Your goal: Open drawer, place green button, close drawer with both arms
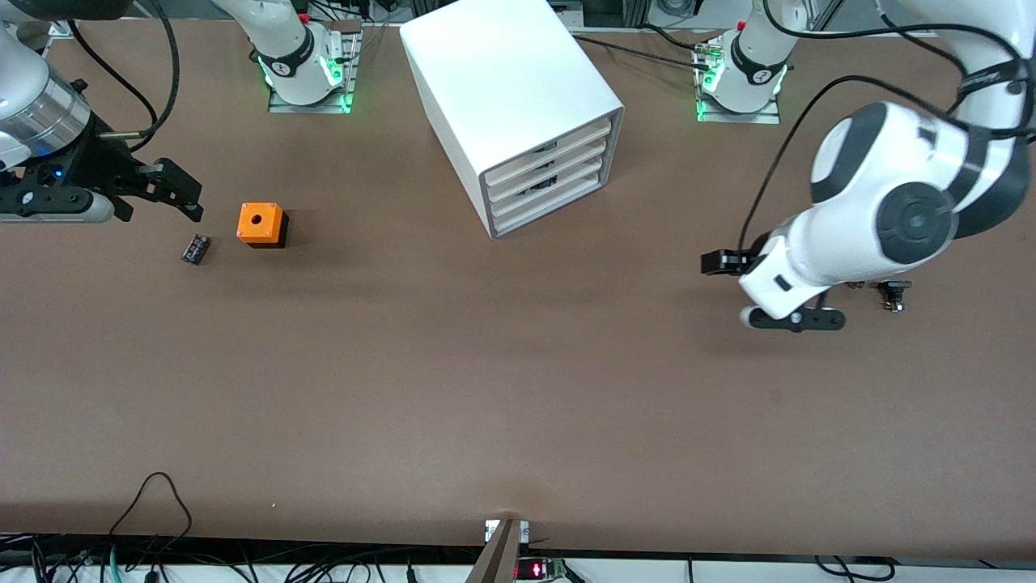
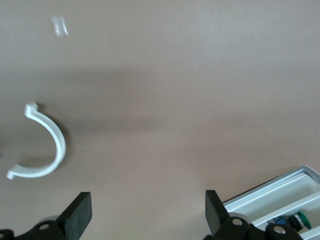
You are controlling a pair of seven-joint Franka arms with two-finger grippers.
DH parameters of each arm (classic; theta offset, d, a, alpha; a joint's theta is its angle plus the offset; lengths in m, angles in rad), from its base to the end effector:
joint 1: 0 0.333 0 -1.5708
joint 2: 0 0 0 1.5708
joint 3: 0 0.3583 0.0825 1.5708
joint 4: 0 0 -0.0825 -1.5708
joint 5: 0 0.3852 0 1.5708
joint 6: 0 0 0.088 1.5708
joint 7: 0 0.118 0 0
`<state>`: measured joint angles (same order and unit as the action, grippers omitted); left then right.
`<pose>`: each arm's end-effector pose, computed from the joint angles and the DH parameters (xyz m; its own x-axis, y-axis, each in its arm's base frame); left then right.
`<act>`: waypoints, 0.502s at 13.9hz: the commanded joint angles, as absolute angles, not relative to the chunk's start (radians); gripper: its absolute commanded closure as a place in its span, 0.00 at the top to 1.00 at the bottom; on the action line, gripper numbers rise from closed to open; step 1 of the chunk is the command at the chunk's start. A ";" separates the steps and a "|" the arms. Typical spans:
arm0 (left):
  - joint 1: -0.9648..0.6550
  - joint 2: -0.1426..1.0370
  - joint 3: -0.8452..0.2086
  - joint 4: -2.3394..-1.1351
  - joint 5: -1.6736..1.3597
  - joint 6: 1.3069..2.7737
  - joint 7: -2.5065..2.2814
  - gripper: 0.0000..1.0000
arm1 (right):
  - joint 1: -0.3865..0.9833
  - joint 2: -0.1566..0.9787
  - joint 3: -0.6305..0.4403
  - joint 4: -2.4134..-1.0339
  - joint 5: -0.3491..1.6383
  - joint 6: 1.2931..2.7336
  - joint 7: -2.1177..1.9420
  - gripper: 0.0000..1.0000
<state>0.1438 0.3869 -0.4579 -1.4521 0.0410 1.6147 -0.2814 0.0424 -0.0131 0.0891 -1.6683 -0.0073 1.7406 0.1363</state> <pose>0.6415 -0.1535 0.4977 0.9768 -0.0315 -0.2119 -0.0167 -0.9973 0.0713 0.5615 0.0739 0.6320 0.9963 -0.0040 0.0856 -0.0037 -1.0000 -0.0032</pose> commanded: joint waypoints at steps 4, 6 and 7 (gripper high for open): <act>0.063 0.175 -0.159 -1.514 0.031 1.609 0.072 1.00 | 0.035 -0.023 0.091 -1.661 0.009 1.732 0.130 1.00; 0.013 0.128 -0.065 -1.523 0.031 1.614 0.078 1.00 | 0.035 -0.023 0.091 -1.661 0.009 1.735 0.130 1.00; -0.001 0.094 -0.040 -1.529 0.031 1.635 0.078 1.00 | 0.035 -0.021 0.091 -1.661 0.008 1.736 0.130 1.00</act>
<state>0.0556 0.1837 -0.1084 -1.4654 0.0388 1.6060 0.0565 0.0423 -0.0131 0.0886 -1.6674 -0.0072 1.7407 0.1363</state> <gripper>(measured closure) 0.000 0.000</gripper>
